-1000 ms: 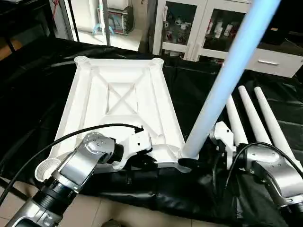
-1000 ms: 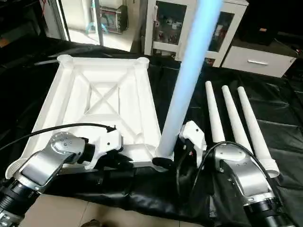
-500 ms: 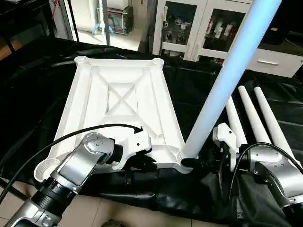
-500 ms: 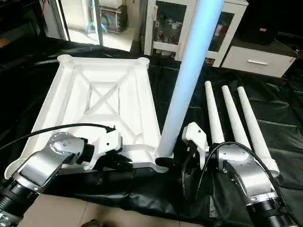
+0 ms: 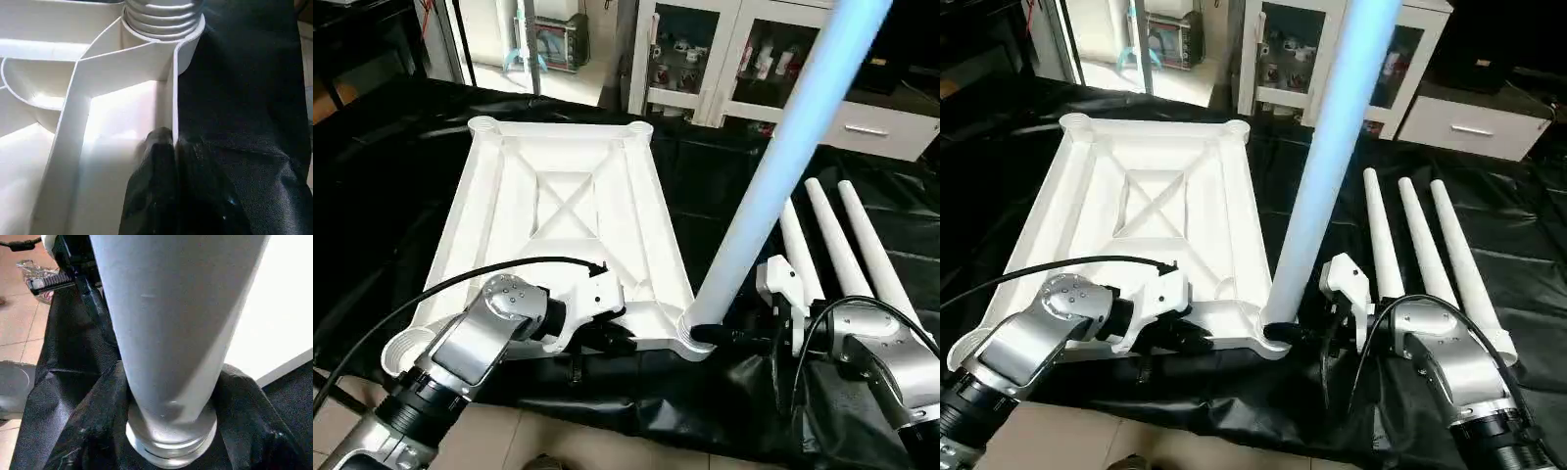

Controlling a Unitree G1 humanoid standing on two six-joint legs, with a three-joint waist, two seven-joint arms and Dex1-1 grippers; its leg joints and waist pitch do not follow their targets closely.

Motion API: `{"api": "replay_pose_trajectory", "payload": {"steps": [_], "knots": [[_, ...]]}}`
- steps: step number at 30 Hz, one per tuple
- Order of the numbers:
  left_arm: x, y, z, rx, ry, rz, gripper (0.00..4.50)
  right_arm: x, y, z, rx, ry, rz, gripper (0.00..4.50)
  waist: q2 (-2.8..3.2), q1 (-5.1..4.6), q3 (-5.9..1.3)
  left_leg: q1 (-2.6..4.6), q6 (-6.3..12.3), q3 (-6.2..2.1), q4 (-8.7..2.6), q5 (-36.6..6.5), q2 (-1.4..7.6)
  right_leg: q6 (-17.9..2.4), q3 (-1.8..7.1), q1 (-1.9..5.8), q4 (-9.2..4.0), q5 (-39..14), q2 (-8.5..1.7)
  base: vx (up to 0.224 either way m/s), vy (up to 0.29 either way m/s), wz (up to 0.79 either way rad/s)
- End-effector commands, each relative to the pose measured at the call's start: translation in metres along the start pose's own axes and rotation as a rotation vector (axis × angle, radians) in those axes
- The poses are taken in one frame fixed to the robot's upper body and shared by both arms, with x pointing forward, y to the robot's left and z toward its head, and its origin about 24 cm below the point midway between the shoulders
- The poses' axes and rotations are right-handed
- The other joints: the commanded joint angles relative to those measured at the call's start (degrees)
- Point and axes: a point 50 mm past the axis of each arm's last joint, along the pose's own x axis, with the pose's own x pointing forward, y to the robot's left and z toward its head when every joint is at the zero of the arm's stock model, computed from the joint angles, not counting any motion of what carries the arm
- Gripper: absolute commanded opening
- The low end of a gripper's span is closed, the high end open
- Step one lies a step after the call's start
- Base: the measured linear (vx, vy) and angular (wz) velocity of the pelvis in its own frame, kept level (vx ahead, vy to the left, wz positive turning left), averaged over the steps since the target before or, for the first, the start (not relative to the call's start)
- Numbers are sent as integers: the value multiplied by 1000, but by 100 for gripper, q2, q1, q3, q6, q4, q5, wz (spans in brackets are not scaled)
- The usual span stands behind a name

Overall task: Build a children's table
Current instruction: Rotate leg to tighten

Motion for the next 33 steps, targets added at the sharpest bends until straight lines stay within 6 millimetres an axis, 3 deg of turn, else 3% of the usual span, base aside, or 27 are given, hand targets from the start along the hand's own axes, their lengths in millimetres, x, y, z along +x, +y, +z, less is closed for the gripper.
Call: {"api": "replay_pose_trajectory", "payload": {"steps": [1, 7, 8, 9, 12, 13, 14, 17, 18, 20, 21, 25, 27, 33], "knots": [[6, -9, 8, 21, -30, -83, 0, -5, 0, -5, 23, 8, -3, 214, -23, -4, -323, 115, 208, -124, -416, -1257, 328, -1223, 202, 211, -385, -1054, -335, 0, 0, 0], [7, -6, 8, 13, -25, -53, 0, -3, -1, -11, 56, 11, -34, 211, -16, -5, -323, 113, 195, -124, -415, -1258, 324, -1242, 201, 213, -385, -1029, -335, 0, 0, 0], [10, 7, 9, -26, -25, 71, 0, 3, -9, -23, 69, 53, -165, 211, -20, -19, -308, 113, 164, -120, -424, -1349, 323, -1237, 203, 197, -403, -1142, -334, 0, 0, 0], [11, 9, 9, -31, -25, 88, 0, 4, -10, -25, 69, 59, -181, 211, -14, -42, -274, 124, 66, -123, -451, -1590, 316, -1175, 199, 172, -453, -1509, -333, 0, 0, 0], [15, 27, 13, -100, -39, 264, 0, 14, -20, -37, 92, 109, -364, 210, -32, -95, -274, 152, -225, -182, -472, -2086, 303, -861, 173, 167, -525, -2430, -361, 0, 0, 0], [16, 31, 14, -128, -46, 307, 0, 19, -23, -38, 102, 118, -415, 210, -32, -95, -274, 152, -225, -182, -472, -2086, 303, -861, 173, 167, -525, -2430, -361, 0, 0, 0], [19, 38, 18, -179, -60, 376, 0, 28, -27, -40, 124, 125, -514, 208, -41, -172, -270, 150, -323, -198, -477, -2259, 277, -726, 152, 138, -568, -2731, -358, 0, 0, 0], [23, 45, 22, -228, -73, 450, 0, 38, -35, -39, 153, 104, -657, 205, -41, -237, -288, 120, -321, -233, -475, -2317, 259, -560, 122, 145, -613, -3029, -388, -17, 4, -2], [28, 54, 29, -281, -102, 527, 0, 53, -40, -39, 202, 104, -808, 205, -44, -269, -291, 105, -341, -254, -486, -2299, 265, -508, 107, 151, -618, -3044, -389, 0, 0, 0], [34, 63, 42, -318, -150, 619, 0, 74, -40, -38, 272, 91, -911, 204, -19, -349, -302, 164, -380, -255, -446, -2561, 224, -477, 78, 67, -658, -3166, -362, 0, 0, 0], [37, 67, 48, -323, -166, 651, 0, 82, -40, -36, 301, 77, -970, 204, -31, -360, -307, 160, -370, -259, -449, -2579, 224, -443, 70, 79, -667, -3190, -360, 0, 0, 0], [42, 72, 61, -314, -185, 694, 0, 102, -39, -29, 297, 57, -1036, 204, 11, -358, -321, 130, -306, -253, -490, -2497, 245, -507, 87, 97, -633, -2537, -347, 0, 0, 0], [43, 72, 65, -315, -193, 690, 0, 104, -40, -24, 279, 41, -1038, 203, 14, -325, -348, 111, -221, -215, -498, -2186, 257, -675, 119, 135, -555, -1719, -338, 0, 0, 0], [40, 73, 55, -303, -167, 691, 0, 92, -48, -12, 229, -64, -1030, 203, -9, -259, -364, 98, 23, -129, -449, -1772, 242, -804, 158, 150, -526, -1394, -333, 0, 0, 0]]}}
